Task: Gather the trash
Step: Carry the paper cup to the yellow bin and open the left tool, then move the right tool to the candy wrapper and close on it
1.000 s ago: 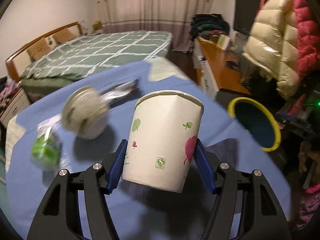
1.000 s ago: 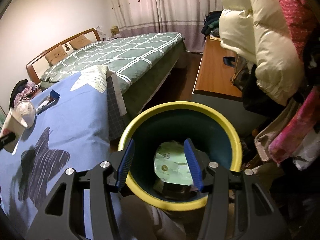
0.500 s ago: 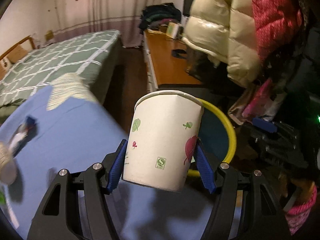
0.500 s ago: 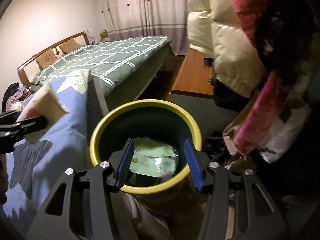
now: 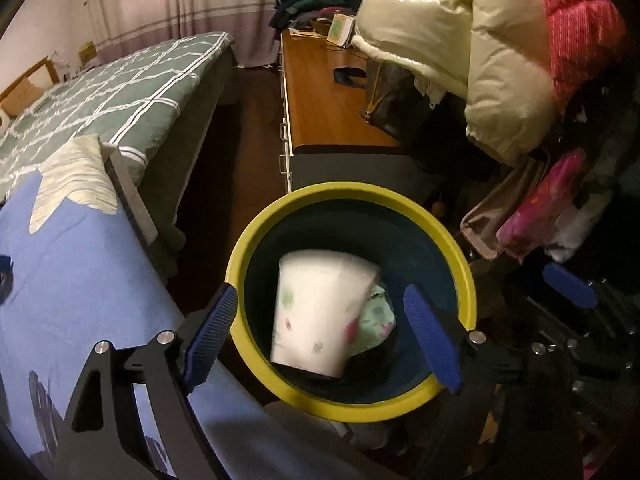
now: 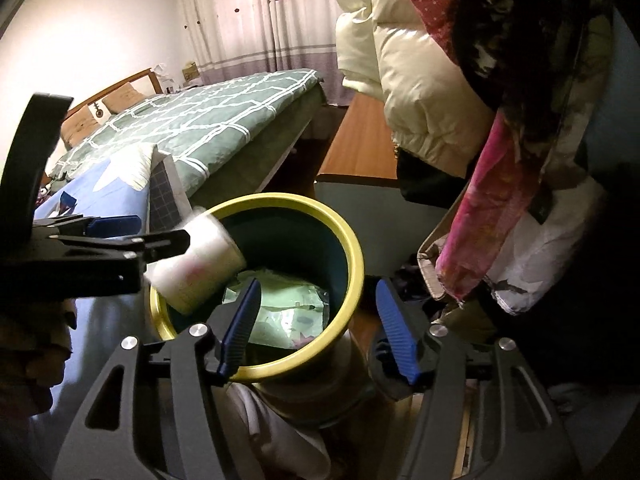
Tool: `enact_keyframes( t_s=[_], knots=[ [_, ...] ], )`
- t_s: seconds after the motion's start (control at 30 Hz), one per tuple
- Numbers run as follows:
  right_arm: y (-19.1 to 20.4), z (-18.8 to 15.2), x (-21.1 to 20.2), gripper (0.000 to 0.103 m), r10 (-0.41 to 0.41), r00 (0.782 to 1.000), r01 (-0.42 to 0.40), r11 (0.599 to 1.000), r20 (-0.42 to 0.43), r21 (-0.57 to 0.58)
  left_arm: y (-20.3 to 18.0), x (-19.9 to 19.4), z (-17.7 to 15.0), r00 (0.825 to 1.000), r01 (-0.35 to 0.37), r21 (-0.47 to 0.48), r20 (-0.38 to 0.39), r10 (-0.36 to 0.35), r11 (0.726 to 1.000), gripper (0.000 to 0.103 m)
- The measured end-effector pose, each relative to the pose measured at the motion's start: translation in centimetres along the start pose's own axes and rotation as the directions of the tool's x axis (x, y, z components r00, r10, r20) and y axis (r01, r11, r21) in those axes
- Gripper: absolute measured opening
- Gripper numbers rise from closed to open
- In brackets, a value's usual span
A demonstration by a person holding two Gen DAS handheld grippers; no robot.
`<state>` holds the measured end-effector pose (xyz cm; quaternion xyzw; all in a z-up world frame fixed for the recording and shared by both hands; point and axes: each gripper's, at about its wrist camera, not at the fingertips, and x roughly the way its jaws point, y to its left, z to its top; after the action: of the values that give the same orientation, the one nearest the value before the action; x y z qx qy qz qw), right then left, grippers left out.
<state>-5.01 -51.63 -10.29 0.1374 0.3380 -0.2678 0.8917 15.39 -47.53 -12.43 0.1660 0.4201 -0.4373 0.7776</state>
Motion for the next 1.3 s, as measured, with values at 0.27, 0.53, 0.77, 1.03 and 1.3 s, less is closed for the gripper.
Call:
enact_keyframes(
  t_s=[0.27, 0.53, 0.77, 1.03, 1.3],
  knots=[
    [1.5, 0.2, 0.1, 0.059, 0.027, 1.0, -0.027, 0.999, -0.006, -0.024, 4.6, -7.7, -3.1, 0.989, -0.077, -0.08, 0.117, 0.086, 0.994, 0.093],
    [5.6, 1.0, 0.3, 0.059, 0.073, 0.997, -0.073, 0.993, -0.01, -0.09, 12.8, -17.7, -10.1, 0.898, -0.294, -0.259, 0.256, 0.358, 0.92, 0.097],
    [11.8, 2.3, 0.7, 0.059, 0.134, 0.991, -0.135, 0.975, -0.019, -0.174, 22.6, -24.8, -17.4, 0.724, -0.506, -0.469, 0.226, 0.652, 0.724, 0.098],
    [21.1, 5.2, 1.6, 0.059, 0.228, 0.973, -0.226, 0.929, -0.026, -0.294, 31.2, -28.7, -24.1, 0.549, -0.614, -0.619, 0.112, 0.828, 0.491, 0.098],
    [31.6, 7.9, 4.2, 0.059, 0.358, 0.929, -0.366, 0.857, -0.092, -0.363, 34.8, -29.5, -27.5, 0.516, -0.603, -0.7, 0.024, 0.857, 0.383, 0.098]
  ],
)
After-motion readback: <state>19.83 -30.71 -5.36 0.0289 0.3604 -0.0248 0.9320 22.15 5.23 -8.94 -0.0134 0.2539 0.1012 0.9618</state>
